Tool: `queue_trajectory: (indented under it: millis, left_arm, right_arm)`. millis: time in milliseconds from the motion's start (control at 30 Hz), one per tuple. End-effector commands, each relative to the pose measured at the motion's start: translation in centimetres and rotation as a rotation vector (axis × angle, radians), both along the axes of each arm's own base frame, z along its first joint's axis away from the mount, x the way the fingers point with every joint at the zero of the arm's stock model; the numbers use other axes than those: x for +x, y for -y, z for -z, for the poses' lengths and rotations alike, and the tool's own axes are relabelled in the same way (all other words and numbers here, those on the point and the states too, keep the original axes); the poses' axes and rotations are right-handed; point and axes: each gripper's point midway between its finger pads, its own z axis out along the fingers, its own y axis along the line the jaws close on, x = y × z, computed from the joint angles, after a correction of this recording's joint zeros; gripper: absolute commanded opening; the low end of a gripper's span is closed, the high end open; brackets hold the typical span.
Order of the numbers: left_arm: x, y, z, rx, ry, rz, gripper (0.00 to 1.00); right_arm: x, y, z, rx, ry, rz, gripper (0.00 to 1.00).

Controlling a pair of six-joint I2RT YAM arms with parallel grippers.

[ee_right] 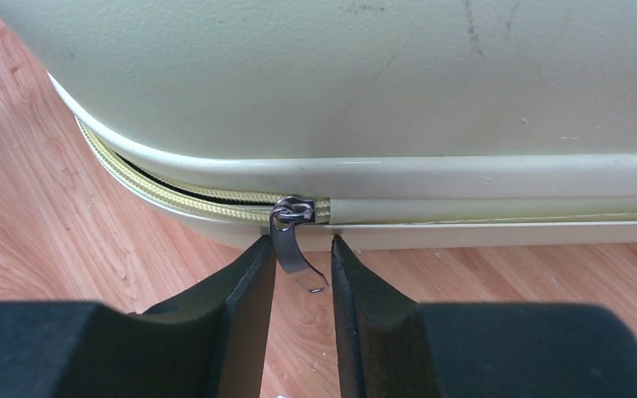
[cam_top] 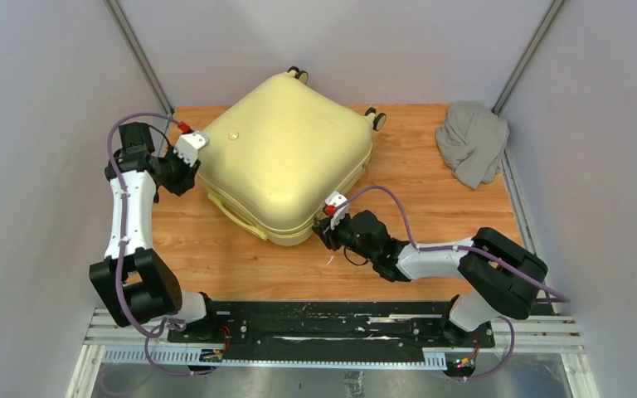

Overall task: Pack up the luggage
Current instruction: Zip the luggage at the center of the board.

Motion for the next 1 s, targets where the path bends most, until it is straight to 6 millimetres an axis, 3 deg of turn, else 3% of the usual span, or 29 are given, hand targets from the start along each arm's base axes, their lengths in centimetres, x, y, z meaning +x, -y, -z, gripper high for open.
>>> queue_trajectory:
  millis: [0, 133, 367, 633, 800, 967]
  left_arm:
    - [-1.5, 0.1, 2.2, -0.101, -0.074, 0.001, 0.30]
    - [-1.8, 0.1, 3.7, -0.170, -0.117, -0.023, 0.32]
    - [-2.3, 0.2, 5.7, -0.213, -0.133, -0.072, 0.31]
    - [-2.8, 0.7, 5.9, -0.231, -0.104, -0.104, 0.30]
    - [-3.9, 2.6, 5.4, -0.276, -0.075, -0.060, 0.30]
    - [-5.2, 4.3, 7.3, -0.225, -0.083, -0.003, 0.30]
  right_arm:
    - [0.6, -1.5, -2.2, 0.055, 0.061, -0.006, 0.30]
    - [0.8, -1.6, -2.4, 0.065, 0.068, -0.002, 0.18]
    - [1.4, -0.2, -2.7, 0.031, 0.119, 0.050, 0.01]
    - [0.9, 0.4, -2.6, 0.031, 0.114, 0.047, 0.00]
    - [-0.4, 0.3, -2.3, 0.028, 0.091, 0.011, 0.00]
    - [-1.6, -0.5, -2.2, 0.011, 0.084, -0.023, 0.00]
